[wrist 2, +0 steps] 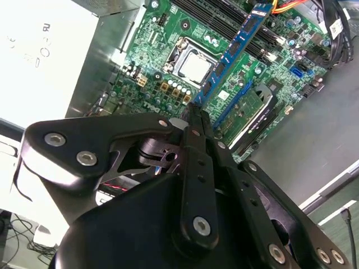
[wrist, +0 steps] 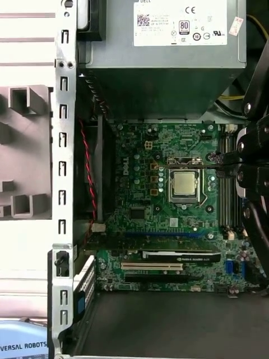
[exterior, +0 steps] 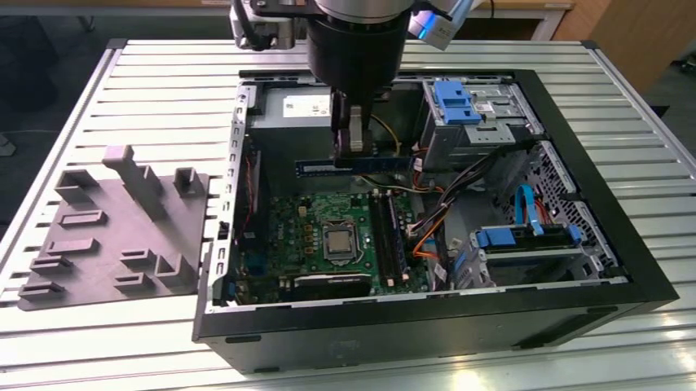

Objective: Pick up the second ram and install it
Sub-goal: 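Pick up the second ram and move it above second insertion slot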

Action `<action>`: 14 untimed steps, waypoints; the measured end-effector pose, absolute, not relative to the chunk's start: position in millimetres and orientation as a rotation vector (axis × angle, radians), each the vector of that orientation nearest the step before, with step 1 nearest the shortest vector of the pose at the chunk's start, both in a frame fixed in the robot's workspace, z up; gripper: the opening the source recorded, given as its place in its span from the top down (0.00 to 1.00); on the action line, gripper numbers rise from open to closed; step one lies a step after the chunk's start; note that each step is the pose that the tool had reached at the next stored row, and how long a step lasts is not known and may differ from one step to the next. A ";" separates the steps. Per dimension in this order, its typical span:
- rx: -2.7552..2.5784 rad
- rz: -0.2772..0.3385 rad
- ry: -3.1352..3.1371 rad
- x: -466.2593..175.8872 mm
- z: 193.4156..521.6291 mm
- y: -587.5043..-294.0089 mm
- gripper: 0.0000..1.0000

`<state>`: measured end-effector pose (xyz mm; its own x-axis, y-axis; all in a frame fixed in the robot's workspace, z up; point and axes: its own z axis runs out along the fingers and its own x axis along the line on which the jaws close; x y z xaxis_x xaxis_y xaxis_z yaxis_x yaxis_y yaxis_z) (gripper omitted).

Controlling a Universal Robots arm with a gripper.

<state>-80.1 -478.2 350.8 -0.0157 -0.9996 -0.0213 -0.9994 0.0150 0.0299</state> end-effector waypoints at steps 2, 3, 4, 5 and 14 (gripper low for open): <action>2.199 -0.057 -2.235 -80.1 349.5 -478.2 0.89; 2.199 -0.057 -2.235 -80.1 348.6 -478.2 0.89; 2.199 -0.057 -2.235 -80.1 347.9 -478.2 0.89; 2.199 -0.057 -2.235 -80.0 347.1 -478.2 0.89; 2.199 -0.057 -2.235 -80.0 339.4 -478.3 0.89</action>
